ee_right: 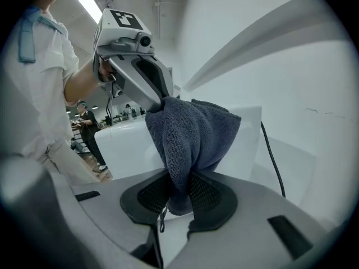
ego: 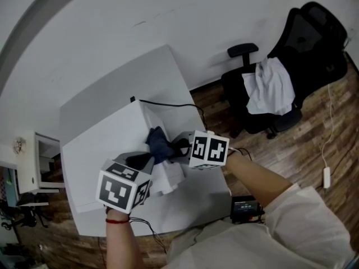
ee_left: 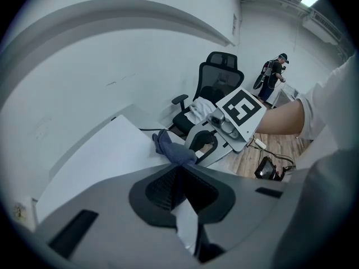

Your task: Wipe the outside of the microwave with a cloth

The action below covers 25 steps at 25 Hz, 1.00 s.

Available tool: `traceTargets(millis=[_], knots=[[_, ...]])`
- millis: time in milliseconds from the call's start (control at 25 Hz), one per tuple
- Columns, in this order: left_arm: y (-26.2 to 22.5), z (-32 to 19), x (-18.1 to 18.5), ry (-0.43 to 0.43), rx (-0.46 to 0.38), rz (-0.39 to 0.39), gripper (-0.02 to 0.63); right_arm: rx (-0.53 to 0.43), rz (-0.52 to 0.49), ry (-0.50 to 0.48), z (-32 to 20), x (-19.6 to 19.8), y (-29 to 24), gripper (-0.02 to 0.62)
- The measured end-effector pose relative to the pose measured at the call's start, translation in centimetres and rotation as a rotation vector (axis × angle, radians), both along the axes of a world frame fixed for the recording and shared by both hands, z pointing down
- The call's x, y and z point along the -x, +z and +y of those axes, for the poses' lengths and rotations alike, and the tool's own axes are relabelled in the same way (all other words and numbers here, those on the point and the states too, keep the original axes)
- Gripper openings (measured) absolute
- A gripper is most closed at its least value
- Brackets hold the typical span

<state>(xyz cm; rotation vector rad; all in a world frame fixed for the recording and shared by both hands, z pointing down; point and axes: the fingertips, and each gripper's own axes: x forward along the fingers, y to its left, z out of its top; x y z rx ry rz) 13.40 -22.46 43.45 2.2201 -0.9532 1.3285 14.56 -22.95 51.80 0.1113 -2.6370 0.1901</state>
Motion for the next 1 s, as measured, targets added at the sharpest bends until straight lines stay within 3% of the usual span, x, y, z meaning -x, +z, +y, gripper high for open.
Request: traceTargets(millis=[480,680,800,1000], knots=[[0.3,4.9,-0.2,0.044,0.007,0.029,0.02,0.012,-0.001,-0.04,5.9,-0.6,-0.6,0.098],[0.2,7.4,0.3,0.069,0.027,0.065,0.02,0.023,0.056,-0.121,8.4,-1.2,-1.3,0.097],[-0.8,8.0,2.1,0.04,0.006,0.134,0.02,0.012,0.076,-0.171,9.4,-1.4,-3.6,0.097],[-3.1,8.4,4.8,0.042,-0.062,0.336,0.02,-0.065,0.165,-0.202,9.1,-0.6,-7.1,0.098]])
